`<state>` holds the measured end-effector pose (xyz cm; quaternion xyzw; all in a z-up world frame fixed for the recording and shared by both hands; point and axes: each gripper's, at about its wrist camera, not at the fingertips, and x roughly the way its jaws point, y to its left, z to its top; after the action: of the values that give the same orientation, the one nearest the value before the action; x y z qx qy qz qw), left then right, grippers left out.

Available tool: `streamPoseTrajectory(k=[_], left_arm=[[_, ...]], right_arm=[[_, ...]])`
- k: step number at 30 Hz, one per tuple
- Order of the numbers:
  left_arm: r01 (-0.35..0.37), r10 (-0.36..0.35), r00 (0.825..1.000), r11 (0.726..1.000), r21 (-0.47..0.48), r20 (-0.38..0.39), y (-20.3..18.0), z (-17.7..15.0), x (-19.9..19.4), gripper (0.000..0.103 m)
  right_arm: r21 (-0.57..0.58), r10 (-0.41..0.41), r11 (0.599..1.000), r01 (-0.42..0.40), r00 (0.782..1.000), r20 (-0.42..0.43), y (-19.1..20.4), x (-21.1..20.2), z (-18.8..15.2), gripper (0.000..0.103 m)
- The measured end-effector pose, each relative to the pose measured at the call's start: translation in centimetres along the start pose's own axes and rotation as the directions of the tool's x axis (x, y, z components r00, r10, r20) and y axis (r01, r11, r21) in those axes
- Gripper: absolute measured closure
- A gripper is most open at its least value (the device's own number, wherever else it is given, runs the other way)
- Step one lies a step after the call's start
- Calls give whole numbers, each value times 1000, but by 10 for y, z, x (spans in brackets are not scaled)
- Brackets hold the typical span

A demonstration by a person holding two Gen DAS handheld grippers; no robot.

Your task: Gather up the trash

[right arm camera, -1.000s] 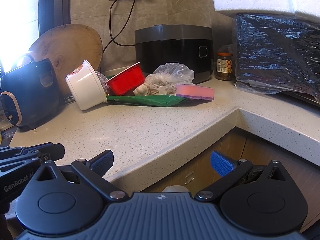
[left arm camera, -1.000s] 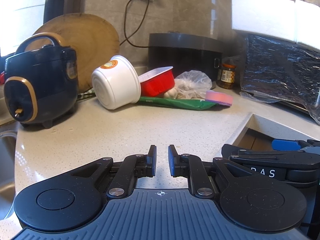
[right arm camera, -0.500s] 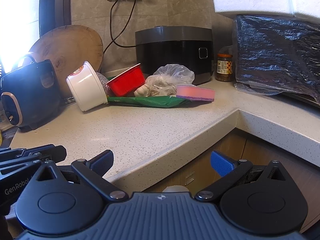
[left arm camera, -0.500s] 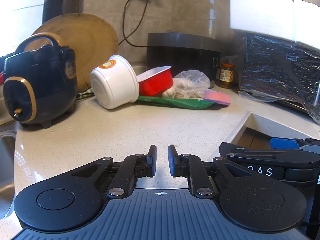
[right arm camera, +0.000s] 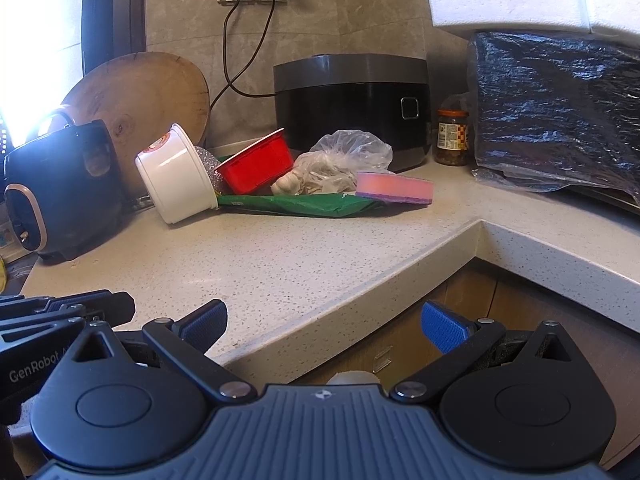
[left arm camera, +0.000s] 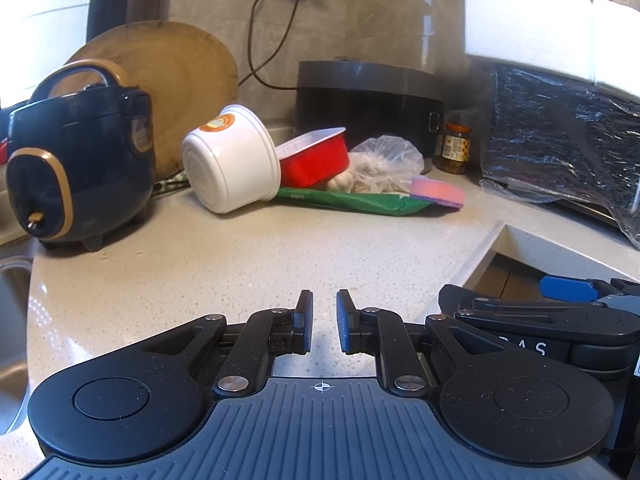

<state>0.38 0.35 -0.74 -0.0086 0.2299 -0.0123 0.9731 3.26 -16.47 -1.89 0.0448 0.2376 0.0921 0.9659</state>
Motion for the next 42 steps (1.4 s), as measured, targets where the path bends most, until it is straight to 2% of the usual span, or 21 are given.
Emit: streamPoseTrajectory(k=[11, 14, 16, 18, 21, 25, 27, 29, 31, 32, 35, 38, 39, 40, 41, 42], left_arm=[[-23, 23, 999, 1000, 13, -23, 2, 3, 8, 86], [-30, 32, 997, 999, 29, -64, 4, 6, 12, 86], [-5, 12, 993, 998, 60, -116, 8, 9, 14, 86], [30, -16, 990, 995, 97, -139, 14, 17, 13, 86], [39, -26, 995, 990, 139, -93, 25, 32, 11, 85], [68, -59, 996, 986, 150, -66, 40, 52, 24, 85], [99, -93, 994, 988, 121, -61, 50, 58, 34, 85], [120, -116, 991, 990, 68, -68, 62, 61, 45, 86], [144, -141, 986, 989, 24, -90, 73, 61, 53, 86], [160, -159, 983, 987, 6, -93, 77, 61, 56, 86], [187, -187, 979, 982, -12, -79, 87, 60, 59, 86], [174, -175, 980, 984, -25, -92, 97, 61, 58, 86], [174, -176, 980, 984, -33, -97, 101, 62, 58, 86], [172, -175, 980, 984, -39, -98, 105, 63, 57, 86], [169, -172, 980, 985, -41, -96, 108, 63, 56, 86], [166, -169, 981, 985, -41, -92, 112, 63, 55, 86]], right_arm=[[-8, 51, 999, -51, 998, 35, -2, 9, 1, 0], [-17, 103, 995, -102, 993, 51, -3, 15, 3, 0], [-12, 164, 986, -164, 986, 23, -5, 25, 5, 0], [-45, 192, 980, -193, 981, -38, -5, 37, 11, 0], [-92, 170, 980, -175, 984, -57, -5, 55, 34, 0], [-3, 138, 990, -139, 986, -92, -24, 97, 84, 0], [6, 115, 993, -115, 989, -95, -26, 119, 108, 0], [7, 125, 992, -125, 990, -61, -18, 137, 131, 0], [19, 213, 977, -212, 977, -32, -9, 156, 154, 0], [37, 218, 975, -217, 975, -26, -4, 167, 164, 0], [10, 176, 984, -175, 984, -40, 21, 208, 190, 0], [11, 137, 991, -137, 983, -123, 38, 258, 204, 1], [22, 135, 991, -134, 977, -167, 40, 273, 206, 9], [43, 137, 990, -131, 968, -212, 39, 284, 206, 22], [70, 142, 989, -128, 958, -248, 35, 292, 204, 29], [92, 148, 988, -127, 951, -273, 31, 295, 201, 43]])
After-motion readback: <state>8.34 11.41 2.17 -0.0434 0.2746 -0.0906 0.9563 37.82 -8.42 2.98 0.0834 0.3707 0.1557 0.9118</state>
